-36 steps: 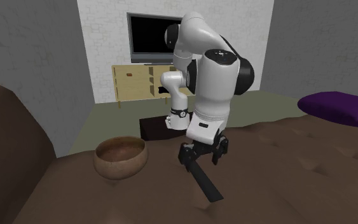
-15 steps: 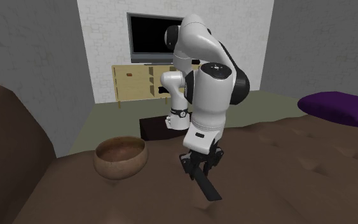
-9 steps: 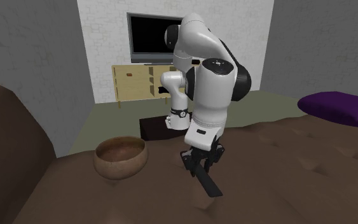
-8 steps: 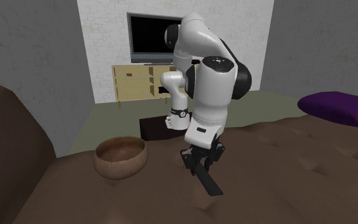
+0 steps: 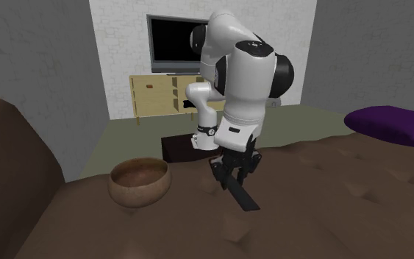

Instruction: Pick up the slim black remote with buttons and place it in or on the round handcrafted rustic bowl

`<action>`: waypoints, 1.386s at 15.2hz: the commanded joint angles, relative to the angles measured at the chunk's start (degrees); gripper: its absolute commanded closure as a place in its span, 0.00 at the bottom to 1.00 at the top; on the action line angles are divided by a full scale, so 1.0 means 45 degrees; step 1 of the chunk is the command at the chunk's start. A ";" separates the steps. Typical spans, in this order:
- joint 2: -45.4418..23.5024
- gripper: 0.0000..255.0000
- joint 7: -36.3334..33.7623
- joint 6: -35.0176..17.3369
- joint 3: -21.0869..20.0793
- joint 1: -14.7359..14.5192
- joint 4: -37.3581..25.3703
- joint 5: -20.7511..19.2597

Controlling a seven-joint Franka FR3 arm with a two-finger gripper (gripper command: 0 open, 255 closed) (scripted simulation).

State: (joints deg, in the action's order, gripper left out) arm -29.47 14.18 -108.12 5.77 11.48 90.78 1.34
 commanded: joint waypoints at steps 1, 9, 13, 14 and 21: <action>0.0150 1.00 -0.0008 0.0261 0.0005 -0.0009 -0.0109 -0.0013; 0.0607 1.00 -0.0013 0.1410 0.0029 -0.0016 -0.0803 -0.0057; 0.0778 1.00 -0.0012 0.2011 0.0039 -0.0016 -0.1233 -0.0075; 0.0815 1.00 -0.0012 0.2164 0.0041 -0.0015 -0.1350 -0.0078; 0.1105 1.00 0.0239 0.3006 0.0139 0.0155 -0.1908 -0.0124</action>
State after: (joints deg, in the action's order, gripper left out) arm -24.88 14.61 -94.61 6.16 11.75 81.82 0.87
